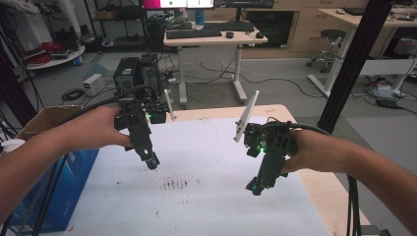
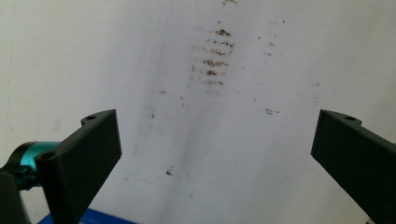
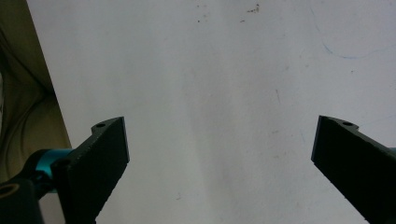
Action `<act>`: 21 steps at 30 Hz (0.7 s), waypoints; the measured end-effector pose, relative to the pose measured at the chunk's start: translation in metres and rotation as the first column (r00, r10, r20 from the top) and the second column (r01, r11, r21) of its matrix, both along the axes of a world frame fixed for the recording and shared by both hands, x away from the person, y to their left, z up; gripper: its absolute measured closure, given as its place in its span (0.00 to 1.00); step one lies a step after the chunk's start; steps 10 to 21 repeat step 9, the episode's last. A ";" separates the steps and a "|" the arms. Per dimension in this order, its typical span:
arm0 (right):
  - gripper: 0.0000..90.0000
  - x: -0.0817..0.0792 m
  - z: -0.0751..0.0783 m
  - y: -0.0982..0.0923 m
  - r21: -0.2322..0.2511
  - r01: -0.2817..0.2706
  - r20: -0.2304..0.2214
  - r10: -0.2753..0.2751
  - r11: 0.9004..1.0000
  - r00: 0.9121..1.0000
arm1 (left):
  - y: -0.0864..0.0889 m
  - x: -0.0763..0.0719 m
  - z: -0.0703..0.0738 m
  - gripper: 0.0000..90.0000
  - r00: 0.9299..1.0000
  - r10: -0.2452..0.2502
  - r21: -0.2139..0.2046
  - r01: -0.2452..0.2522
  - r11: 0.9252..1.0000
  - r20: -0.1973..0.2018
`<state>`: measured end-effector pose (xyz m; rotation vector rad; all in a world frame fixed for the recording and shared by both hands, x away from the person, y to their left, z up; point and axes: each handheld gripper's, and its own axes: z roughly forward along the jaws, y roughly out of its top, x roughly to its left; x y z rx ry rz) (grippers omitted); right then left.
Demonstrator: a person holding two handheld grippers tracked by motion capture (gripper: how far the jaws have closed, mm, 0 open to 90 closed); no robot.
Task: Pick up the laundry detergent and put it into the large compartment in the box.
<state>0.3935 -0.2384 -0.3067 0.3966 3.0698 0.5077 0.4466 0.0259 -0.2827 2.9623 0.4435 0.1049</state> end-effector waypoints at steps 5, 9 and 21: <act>0.03 0.000 0.000 0.000 0.002 0.001 0.000 -0.001 1.000 1.000 | -0.002 -0.001 -0.001 0.02 1.000 0.002 0.013 -0.002 1.000 -0.001; 0.03 -0.001 0.000 0.001 0.004 0.004 0.000 -0.004 1.000 1.000 | -0.001 -0.003 0.000 0.02 1.000 0.007 0.015 -0.007 1.000 0.004; 0.03 -0.001 0.000 0.001 0.004 0.004 0.000 -0.004 1.000 1.000 | -0.001 -0.003 0.000 0.02 1.000 0.007 0.015 -0.007 1.000 0.004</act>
